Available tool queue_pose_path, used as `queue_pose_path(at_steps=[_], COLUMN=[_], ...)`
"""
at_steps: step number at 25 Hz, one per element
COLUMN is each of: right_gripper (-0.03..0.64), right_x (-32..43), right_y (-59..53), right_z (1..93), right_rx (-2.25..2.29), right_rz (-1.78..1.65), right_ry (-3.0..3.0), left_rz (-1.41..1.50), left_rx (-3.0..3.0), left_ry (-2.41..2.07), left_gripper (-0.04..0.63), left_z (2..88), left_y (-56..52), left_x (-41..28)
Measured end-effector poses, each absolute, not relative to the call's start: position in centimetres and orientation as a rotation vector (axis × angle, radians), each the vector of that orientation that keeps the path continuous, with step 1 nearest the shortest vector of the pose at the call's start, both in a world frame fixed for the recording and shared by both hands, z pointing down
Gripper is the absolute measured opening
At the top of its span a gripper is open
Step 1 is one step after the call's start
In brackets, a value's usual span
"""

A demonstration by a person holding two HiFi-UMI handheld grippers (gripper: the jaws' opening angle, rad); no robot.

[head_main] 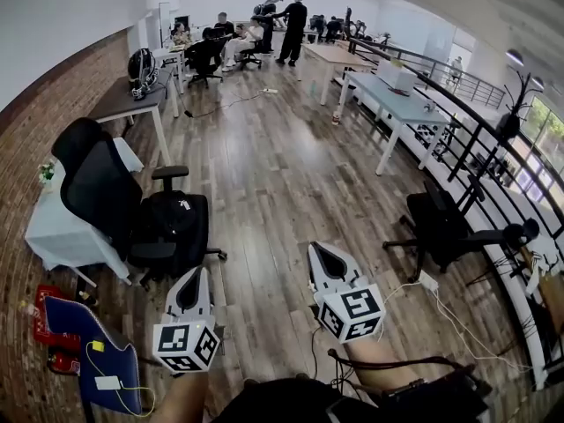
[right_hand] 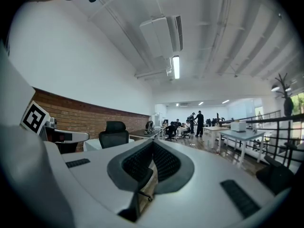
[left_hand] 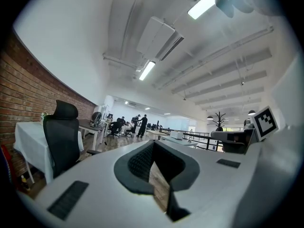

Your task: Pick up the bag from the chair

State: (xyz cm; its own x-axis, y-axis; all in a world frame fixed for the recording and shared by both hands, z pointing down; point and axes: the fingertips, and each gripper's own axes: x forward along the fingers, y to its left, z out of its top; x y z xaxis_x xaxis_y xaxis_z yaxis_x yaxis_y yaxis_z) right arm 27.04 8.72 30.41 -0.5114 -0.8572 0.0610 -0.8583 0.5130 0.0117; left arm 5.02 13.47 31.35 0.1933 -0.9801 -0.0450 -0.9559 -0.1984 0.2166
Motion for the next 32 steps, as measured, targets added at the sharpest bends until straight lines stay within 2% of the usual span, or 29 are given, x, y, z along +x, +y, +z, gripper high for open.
queue_pose_path(at_steps=[16, 32], right_gripper=[0.014, 0.014], right_x=[24.9, 22.6], right_y=[10.1, -2.1], right_z=[31.4, 32.0], right_rx=[1.528, 1.428], right_rz=[0.008, 0.022], right_ry=[-2.649, -2.746], left_rz=[-0.274, -0.213], left_rx=[2.393, 2.323], left_ry=[-1.79, -1.923], left_gripper=[0.01, 0.011], left_z=[31.9, 32.2], left_y=[13.4, 4.4], left_x=[3.8, 1.8])
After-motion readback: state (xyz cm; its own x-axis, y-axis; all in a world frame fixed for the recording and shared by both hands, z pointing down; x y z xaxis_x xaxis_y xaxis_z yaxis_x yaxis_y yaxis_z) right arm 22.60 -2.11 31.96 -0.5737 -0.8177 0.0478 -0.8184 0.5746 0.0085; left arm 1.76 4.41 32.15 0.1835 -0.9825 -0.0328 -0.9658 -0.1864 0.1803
